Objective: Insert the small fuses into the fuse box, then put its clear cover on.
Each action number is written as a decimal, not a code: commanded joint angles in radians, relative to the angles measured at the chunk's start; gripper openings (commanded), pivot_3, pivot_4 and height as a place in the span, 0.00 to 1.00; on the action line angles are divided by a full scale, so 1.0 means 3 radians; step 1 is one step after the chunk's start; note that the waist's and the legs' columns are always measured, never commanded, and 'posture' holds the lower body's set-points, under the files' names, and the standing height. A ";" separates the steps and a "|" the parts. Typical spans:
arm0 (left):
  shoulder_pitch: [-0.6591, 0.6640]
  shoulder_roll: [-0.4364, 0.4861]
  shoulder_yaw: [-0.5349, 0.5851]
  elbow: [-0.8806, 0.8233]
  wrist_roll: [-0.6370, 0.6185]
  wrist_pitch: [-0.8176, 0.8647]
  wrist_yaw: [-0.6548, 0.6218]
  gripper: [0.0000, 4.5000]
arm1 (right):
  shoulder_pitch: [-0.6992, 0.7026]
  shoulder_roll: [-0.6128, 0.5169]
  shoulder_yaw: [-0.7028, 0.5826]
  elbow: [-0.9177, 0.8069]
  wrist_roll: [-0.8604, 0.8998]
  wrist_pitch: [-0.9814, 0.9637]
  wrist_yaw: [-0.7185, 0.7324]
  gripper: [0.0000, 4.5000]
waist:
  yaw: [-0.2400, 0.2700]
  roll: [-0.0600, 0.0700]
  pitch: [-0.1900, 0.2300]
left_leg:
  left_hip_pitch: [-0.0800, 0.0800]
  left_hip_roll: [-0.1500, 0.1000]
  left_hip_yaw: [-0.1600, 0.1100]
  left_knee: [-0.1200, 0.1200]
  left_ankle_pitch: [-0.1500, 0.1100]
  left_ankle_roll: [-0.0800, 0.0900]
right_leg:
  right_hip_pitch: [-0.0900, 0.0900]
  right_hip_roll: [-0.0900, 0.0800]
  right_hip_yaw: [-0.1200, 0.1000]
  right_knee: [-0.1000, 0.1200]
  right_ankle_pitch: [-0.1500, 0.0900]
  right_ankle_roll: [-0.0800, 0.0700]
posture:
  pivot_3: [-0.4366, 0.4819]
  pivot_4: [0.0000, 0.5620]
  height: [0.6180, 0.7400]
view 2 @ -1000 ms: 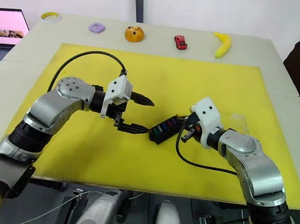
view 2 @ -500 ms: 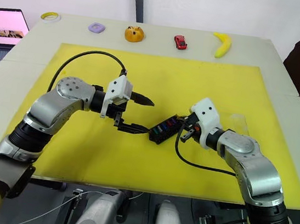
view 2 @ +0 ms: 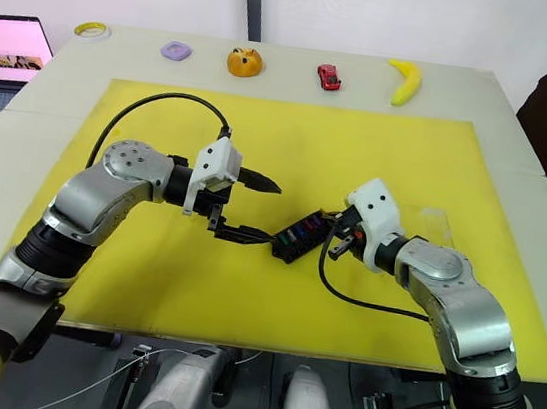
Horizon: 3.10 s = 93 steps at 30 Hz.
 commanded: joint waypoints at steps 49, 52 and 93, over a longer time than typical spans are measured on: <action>-0.0026 -0.0006 0.0092 -0.0071 0.0018 -0.0074 0.0015 0.99 | -0.0068 0.0071 -0.0060 -0.0115 -0.0110 0.0028 -0.0031 0.00 | 0.0002 0.0000 0.0000 | 0.0008 0.0000 0.0000 0.0000 -0.0005 0.0008 | 0.0008 0.0000 0.0000 0.0000 0.0000 0.0000 | 0.48 0.27 0.96; -0.0027 -0.0002 0.0092 -0.0067 0.0018 -0.0076 0.0010 0.99 | -0.0091 0.0058 -0.0080 -0.0138 -0.0079 0.0057 -0.0030 0.00 | 0.0004 0.0000 0.0000 | 0.0008 0.0000 0.0000 -0.0001 -0.0005 0.0008 | 0.0008 0.0000 0.0000 0.0000 0.0000 0.0000 | 0.48 0.27 0.96; -0.0028 -0.0004 0.0090 -0.0070 0.0020 -0.0063 0.0017 0.99 | -0.0106 0.0011 -0.0033 -0.0030 -0.0111 -0.0089 0.0048 0.00 | 0.0005 0.0000 0.0000 | 0.0008 0.0000 0.0000 -0.0001 -0.0005 0.0008 | 0.0008 0.0000 0.0000 0.0000 0.0000 0.0000 | 0.48 0.27 0.96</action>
